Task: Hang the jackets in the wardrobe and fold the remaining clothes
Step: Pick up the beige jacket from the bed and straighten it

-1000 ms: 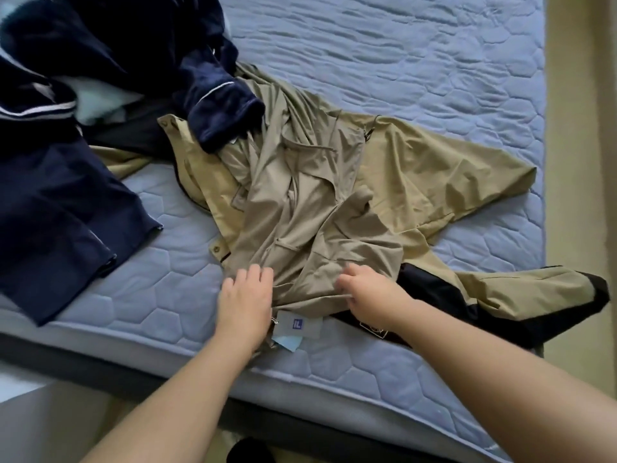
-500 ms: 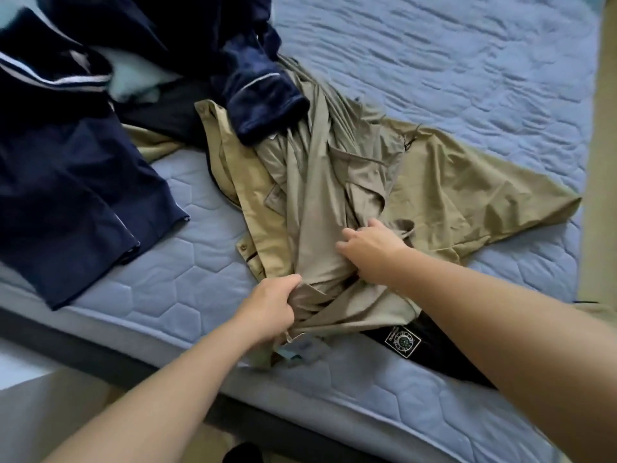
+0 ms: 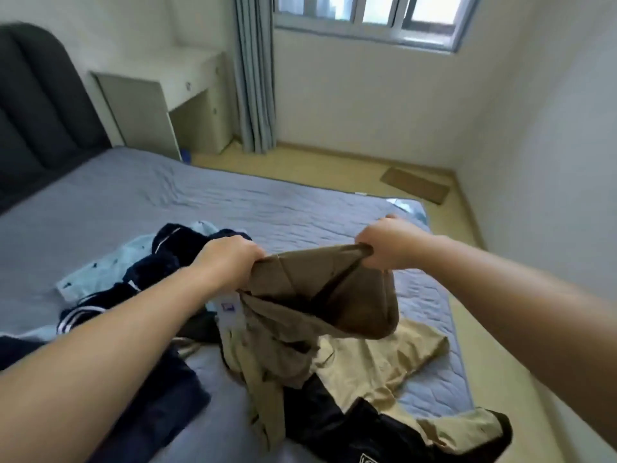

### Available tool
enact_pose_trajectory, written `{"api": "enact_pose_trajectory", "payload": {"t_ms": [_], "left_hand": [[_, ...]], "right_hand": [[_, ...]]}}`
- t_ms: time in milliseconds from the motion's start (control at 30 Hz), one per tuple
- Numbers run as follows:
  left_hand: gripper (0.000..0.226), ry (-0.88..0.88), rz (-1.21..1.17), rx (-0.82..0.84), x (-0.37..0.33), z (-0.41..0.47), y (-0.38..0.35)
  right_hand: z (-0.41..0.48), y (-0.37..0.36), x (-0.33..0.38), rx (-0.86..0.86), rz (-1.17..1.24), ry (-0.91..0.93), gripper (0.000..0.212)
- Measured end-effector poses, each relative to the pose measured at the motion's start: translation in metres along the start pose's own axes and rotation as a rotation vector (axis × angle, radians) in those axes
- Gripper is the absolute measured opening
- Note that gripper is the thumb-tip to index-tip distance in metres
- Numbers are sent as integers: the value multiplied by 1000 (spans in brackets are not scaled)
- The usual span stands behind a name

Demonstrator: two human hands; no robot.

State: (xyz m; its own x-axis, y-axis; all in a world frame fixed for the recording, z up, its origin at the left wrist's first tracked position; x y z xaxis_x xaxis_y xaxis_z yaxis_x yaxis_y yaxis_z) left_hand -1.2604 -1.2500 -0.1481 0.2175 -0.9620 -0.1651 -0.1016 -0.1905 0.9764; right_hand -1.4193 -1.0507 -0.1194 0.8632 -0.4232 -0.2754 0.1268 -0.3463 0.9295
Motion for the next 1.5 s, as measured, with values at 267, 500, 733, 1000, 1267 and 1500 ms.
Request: {"api": "enact_pose_trajectory", "payload": {"t_ms": [267, 500, 733, 1000, 1267, 1500], "left_hand": [[23, -162, 62, -374, -34, -71, 263], [13, -305, -95, -425, -80, -125, 379], [17, -359, -860, -86, -113, -140, 390], [13, -252, -479, -228, -117, -121, 369], [60, -313, -781, -27, -122, -126, 361], [23, -306, -378, -71, -127, -123, 376]], "right_hand": [[-139, 250, -76, -250, 244, -279, 31], [-257, 350, -107, -450, 403, -400, 20], [-305, 359, -118, -615, 457, -446, 22], [-330, 367, -131, -699, 418, -456, 38], [-351, 363, -157, -623, 303, -597, 40], [-354, 345, -163, -461, 325, -594, 29]]}}
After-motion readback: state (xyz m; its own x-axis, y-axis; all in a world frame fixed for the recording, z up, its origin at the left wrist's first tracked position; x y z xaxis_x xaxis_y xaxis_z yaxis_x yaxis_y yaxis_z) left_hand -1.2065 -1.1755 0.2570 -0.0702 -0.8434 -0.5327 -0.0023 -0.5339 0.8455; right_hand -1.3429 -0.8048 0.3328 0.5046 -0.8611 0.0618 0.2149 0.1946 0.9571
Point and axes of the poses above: each hand's wrist, its own z-axis towards the middle knuckle, its own y-axis out of the back of the hand, x = y × z, the point moved 1 cm from there along z, towards the middle knuckle, and after that the axes turned 8 degrees about -z, right-handed, at the moved point
